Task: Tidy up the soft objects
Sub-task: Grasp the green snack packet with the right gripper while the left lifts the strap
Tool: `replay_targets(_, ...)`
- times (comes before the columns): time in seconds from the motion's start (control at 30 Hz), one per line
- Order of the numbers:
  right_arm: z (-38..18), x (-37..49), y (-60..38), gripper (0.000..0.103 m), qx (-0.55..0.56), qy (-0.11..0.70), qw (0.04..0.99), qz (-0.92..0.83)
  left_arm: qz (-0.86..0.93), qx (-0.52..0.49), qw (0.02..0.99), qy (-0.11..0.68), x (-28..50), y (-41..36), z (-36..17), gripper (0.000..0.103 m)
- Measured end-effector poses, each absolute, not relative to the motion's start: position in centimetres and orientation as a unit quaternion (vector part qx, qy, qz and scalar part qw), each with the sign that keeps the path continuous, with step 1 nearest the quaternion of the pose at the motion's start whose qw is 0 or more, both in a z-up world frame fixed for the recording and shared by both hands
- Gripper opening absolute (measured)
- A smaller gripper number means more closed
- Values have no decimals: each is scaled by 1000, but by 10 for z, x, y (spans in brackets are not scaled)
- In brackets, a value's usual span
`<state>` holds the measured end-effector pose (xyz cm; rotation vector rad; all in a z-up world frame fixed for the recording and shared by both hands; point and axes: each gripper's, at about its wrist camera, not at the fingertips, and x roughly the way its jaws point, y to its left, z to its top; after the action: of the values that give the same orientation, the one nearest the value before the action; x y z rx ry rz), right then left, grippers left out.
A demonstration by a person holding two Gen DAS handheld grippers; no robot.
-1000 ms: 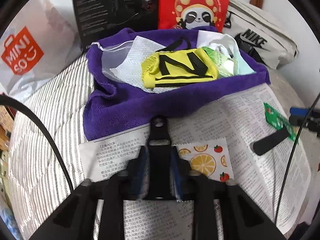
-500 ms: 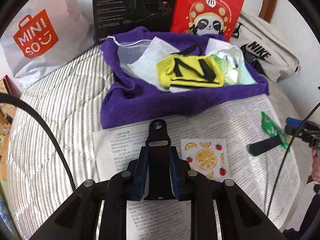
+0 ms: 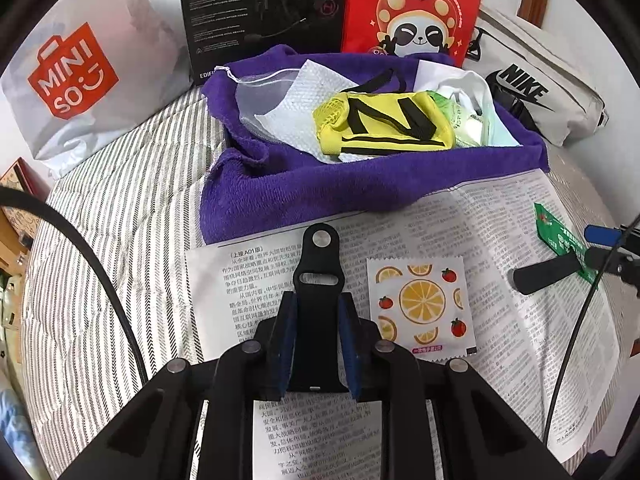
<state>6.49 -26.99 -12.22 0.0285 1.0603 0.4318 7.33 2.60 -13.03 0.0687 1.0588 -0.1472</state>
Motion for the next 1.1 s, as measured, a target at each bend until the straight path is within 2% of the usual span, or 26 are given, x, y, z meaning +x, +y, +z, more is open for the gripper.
replay_targets(0.27, -140, 84, -269, 71, 12, 503, 846, 174, -72, 37, 860, 504, 74, 24, -130, 20)
replay_targets(0.47, -144, 82, -251, 71, -58, 505, 845, 170, -74, 36, 861, 502, 74, 25, -131, 20)
replay_targets(0.77, -146, 75, -248, 70, -82, 495, 847, 178, -77, 33, 862, 499, 72, 26, -131, 20)
replay_targets(0.9, -147, 80, -248, 49, -81, 480, 855, 176, -77, 33, 863, 498, 72, 26, -131, 20)
replay_targets(1.1, -145, 101, -257, 38, -47, 479, 865, 138, -77, 35, 862, 499, 72, 25, -131, 20)
